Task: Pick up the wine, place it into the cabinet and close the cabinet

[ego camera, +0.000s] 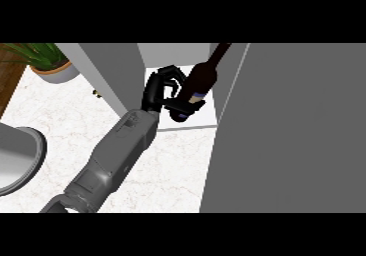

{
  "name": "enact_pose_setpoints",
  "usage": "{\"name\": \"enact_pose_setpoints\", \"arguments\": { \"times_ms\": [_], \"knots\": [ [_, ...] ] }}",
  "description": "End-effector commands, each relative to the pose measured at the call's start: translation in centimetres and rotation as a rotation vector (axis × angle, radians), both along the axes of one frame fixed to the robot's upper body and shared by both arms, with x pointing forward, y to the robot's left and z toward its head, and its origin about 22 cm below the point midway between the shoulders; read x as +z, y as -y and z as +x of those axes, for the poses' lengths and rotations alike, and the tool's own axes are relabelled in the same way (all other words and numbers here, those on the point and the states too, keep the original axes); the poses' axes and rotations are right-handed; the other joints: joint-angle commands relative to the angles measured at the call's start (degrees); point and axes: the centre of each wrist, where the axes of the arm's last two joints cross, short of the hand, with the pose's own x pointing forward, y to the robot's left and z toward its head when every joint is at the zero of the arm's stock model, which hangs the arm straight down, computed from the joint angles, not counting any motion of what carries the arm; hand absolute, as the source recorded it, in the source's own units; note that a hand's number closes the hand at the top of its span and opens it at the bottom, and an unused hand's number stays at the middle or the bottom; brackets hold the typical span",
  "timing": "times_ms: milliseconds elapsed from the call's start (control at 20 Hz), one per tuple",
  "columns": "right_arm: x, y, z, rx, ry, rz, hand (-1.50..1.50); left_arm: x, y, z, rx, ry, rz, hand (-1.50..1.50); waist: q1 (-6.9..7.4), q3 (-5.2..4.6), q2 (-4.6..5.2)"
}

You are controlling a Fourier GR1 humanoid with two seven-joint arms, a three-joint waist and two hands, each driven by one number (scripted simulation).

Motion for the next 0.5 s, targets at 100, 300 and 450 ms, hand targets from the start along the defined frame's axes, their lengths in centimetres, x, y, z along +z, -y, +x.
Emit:
{"name": "enact_pose_setpoints", "arguments": {
  "times_ms": [100,300,450],
  "knots": [
    [2.9,0.7,-2.8,0.086,0.001,0.105,-1.50,-0.8,-0.9,0.4,0.094,-0.028,-0.027,1.50,-1.54,-0.04,0.47],
    [2.1,0.6,-2.6,0.075,-0.013,0.106,-1.50,-0.2,-0.9,1.0,0.097,-0.061,-0.046,1.50,-1.21,-0.02,0.49],
    [2.7,0.8,-3.1,0.083,-0.005,0.095,-1.50,0.3,-0.9,1.5,0.105,-0.068,-0.050,1.50,-1.64,-0.07,0.66]
  ]
}}
